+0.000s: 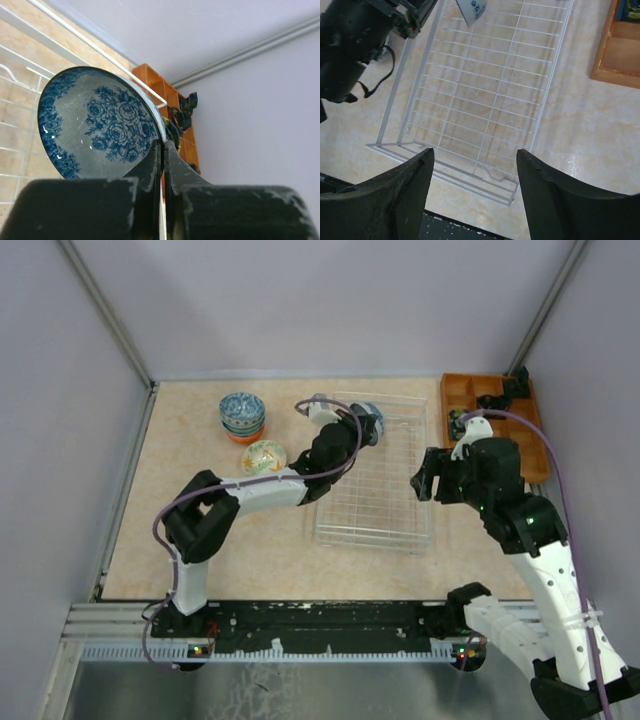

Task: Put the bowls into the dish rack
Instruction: Place the bowl in the dish rack.

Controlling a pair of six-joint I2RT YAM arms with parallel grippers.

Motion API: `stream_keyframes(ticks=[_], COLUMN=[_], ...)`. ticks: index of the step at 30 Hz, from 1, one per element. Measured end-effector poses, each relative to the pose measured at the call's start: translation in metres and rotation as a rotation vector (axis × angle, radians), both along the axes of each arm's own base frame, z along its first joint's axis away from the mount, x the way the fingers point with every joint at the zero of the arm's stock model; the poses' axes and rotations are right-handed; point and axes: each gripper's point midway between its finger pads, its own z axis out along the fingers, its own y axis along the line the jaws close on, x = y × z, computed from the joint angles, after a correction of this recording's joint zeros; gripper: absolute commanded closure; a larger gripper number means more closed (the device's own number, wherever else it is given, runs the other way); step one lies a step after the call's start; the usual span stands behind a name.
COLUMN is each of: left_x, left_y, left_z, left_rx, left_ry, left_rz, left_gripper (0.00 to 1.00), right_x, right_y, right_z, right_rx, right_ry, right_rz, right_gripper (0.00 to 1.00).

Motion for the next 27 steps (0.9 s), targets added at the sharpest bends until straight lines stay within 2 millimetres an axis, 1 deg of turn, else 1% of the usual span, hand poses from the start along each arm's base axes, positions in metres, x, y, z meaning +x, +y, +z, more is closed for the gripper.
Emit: stream_keyframes(ticks=[5, 8, 11, 14, 18, 20, 27], left_x=[0.016, 0.023, 0.03, 0.038, 0.043, 0.044, 0.049], left_y=[0.003, 0.008, 0.011, 0.011, 0.013, 0.015, 0.018], left_z=[-0.024, -0.032, -0.029, -0.019, -0.008, -0.009, -0.028], left_rx=[-0.013, -0.011, -0.026, -0.059, -0.106, -0.117, -0.107], left_ry=[-0.022, -0.04, -0.073, -0.11, -0.155, -0.171, -0.193], left_rz=[0.113, 0.175, 0.226, 0.264, 0.303, 0.318, 0.367], left_gripper=[1.0, 1.0, 1.0, 1.0, 1.0, 1.0, 1.0], right_x=[-0.005, -0.009, -0.01, -0.011, -0.012, -0.012, -0.016], right_y=[0.001, 0.002, 0.004, 0.006, 0.007, 0.007, 0.008], right_z=[0.002, 0.002, 0.002, 0.002, 0.002, 0.002, -0.01], right_rx=[0.011, 0.017, 0.023, 0.029, 0.033, 0.034, 0.026], right_ry=[-0.002, 0.0, 0.0, 0.003, 0.004, 0.003, 0.03], right_rz=[0.015, 0.025, 0.035, 0.045, 0.051, 0.052, 0.06], right_gripper=[0.32, 0.32, 0.32, 0.32, 0.32, 0.32, 0.32])
